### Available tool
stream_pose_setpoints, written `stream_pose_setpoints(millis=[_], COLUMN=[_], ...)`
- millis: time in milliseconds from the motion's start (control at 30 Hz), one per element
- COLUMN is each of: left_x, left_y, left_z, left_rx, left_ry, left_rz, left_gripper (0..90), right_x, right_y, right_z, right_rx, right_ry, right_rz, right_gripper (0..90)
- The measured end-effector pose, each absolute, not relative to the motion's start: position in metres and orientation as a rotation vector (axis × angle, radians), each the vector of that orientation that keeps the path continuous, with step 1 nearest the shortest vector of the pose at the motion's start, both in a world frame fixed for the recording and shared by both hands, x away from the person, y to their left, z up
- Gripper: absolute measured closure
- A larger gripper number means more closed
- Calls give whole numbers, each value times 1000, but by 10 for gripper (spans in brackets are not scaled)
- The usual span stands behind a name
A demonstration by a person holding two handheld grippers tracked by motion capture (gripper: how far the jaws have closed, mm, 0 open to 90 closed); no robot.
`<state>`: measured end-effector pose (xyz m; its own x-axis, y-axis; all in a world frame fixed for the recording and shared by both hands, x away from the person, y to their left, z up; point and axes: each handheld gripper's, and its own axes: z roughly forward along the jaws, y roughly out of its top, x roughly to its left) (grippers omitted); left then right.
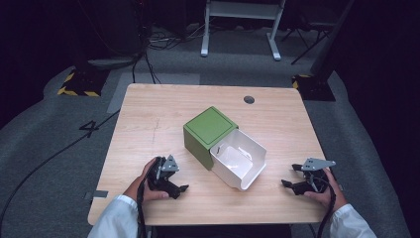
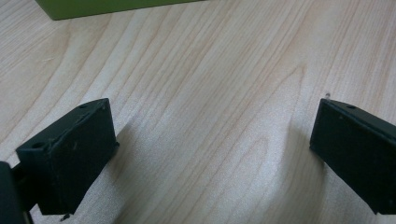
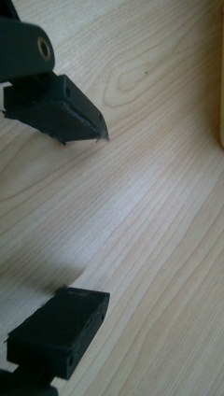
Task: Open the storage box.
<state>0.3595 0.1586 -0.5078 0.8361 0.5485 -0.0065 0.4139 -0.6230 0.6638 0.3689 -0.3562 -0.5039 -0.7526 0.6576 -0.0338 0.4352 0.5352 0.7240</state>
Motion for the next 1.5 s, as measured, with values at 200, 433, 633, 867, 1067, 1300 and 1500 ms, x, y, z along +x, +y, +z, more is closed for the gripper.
stream_pose_setpoints(millis=[200, 433, 633, 867, 1067, 1300, 1500], left_x=[360, 360, 360, 360, 359, 360, 360], left_y=[159, 159, 159, 159, 159, 159, 158], left_z=[-508, -508, -508, -508, -508, -508, -508], left_rx=[2329, 2329, 2329, 2329, 2328, 2330, 2330], left_ry=[699, 699, 699, 697, 698, 695, 694], left_rz=[257, 257, 256, 257, 258, 254, 253], left_gripper=[5, 5, 5, 5, 5, 4, 4], right_x=[369, 372, 373, 373, 373, 373, 373], right_y=[-368, -373, -374, -374, -374, -374, -374], right_z=[-507, -507, -507, -507, -507, -507, -507], right_rx=[995, 1025, 1030, 1030, 1031, 1034, 1034], right_ry=[2413, 2395, 2389, 2389, 2389, 2388, 2388], right_rz=[1063, 1054, 1054, 1053, 1053, 1051, 1051], right_gripper=[154, 151, 151, 150, 150, 148, 148])
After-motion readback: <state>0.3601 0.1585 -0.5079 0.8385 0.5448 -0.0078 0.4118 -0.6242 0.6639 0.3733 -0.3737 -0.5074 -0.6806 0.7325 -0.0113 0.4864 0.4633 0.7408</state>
